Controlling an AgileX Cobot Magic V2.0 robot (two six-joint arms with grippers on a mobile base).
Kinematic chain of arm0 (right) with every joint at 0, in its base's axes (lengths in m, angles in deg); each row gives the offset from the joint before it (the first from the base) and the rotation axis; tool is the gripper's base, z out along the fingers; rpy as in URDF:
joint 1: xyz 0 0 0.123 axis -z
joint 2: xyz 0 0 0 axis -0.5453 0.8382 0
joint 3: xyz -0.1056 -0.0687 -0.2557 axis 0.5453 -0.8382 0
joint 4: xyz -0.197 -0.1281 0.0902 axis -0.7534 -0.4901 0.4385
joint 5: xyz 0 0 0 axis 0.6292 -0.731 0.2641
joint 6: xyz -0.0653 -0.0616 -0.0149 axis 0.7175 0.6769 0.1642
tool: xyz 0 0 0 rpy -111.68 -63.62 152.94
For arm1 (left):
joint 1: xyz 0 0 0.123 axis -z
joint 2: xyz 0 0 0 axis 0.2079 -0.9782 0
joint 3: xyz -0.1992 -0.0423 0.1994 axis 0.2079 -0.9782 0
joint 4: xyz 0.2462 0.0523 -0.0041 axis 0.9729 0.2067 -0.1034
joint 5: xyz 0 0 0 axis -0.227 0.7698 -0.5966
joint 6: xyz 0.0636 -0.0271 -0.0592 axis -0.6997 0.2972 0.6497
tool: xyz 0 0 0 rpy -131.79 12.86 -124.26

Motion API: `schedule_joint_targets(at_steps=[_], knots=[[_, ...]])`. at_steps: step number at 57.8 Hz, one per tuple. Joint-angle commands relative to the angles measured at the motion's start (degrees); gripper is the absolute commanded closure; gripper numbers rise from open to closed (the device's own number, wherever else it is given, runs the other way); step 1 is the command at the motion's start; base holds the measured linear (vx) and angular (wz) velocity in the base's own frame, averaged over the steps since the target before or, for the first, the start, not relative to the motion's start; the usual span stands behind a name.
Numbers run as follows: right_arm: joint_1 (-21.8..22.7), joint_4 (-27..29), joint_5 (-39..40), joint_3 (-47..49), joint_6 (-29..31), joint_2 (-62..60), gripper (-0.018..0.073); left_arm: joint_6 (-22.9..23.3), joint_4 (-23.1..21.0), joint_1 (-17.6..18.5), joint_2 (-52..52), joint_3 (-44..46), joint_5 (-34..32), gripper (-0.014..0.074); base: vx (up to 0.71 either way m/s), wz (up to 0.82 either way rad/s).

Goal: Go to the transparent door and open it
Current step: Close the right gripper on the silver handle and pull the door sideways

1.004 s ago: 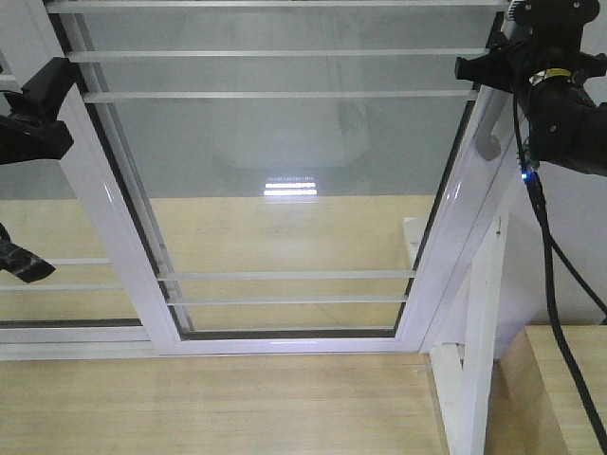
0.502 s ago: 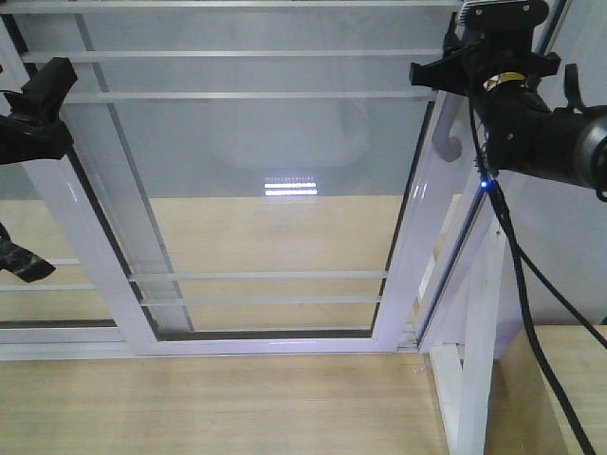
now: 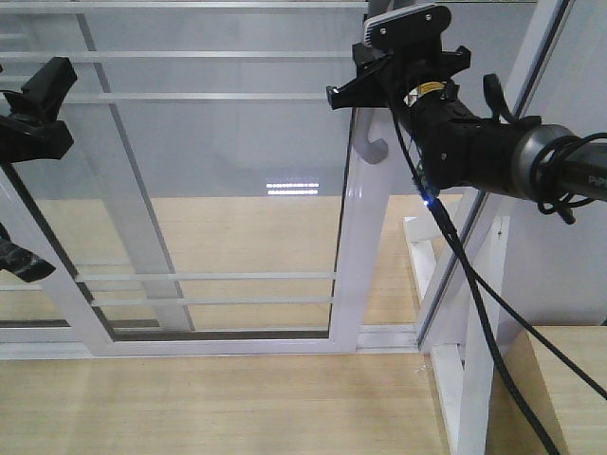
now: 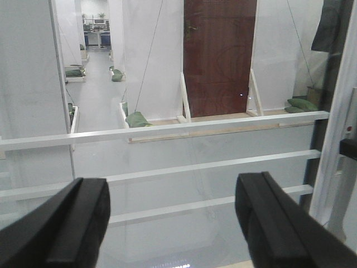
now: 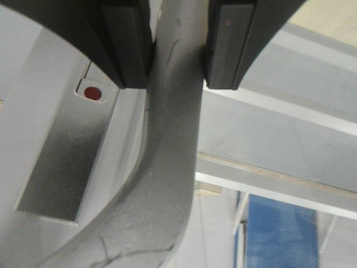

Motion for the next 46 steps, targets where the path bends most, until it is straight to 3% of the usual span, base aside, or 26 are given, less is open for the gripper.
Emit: schedule_joint_targets(at_steps=[1, 22, 38, 46], knots=[[-1.72, -1.94, 4.31, 0.59, 0.7, -4.32, 0.032, 0.0, -0.4, 0.15, 0.78, 2.14, -5.08, 0.0009, 0.0, 0.01], [-4.71, -2.33, -0.64, 0.59, 1.41, -7.09, 0.032, 0.0, -0.4, 0.15, 0.78, 2.14, -5.08, 0.0009, 0.0, 0.0], [-4.54, 2.21, -14.16, 0.4, 7.14, -17.78, 0.0324, 0.01, -0.35, 0.2, 0.78, 2.14, -3.46, 0.0009, 0.0, 0.0], [-4.54, 6.29, -24.2, 0.4, 9.4, -24.77, 0.0438, 0.01, 0.32, 0.2, 0.78, 2.14, -1.23, 0.0009, 0.0, 0.0]])
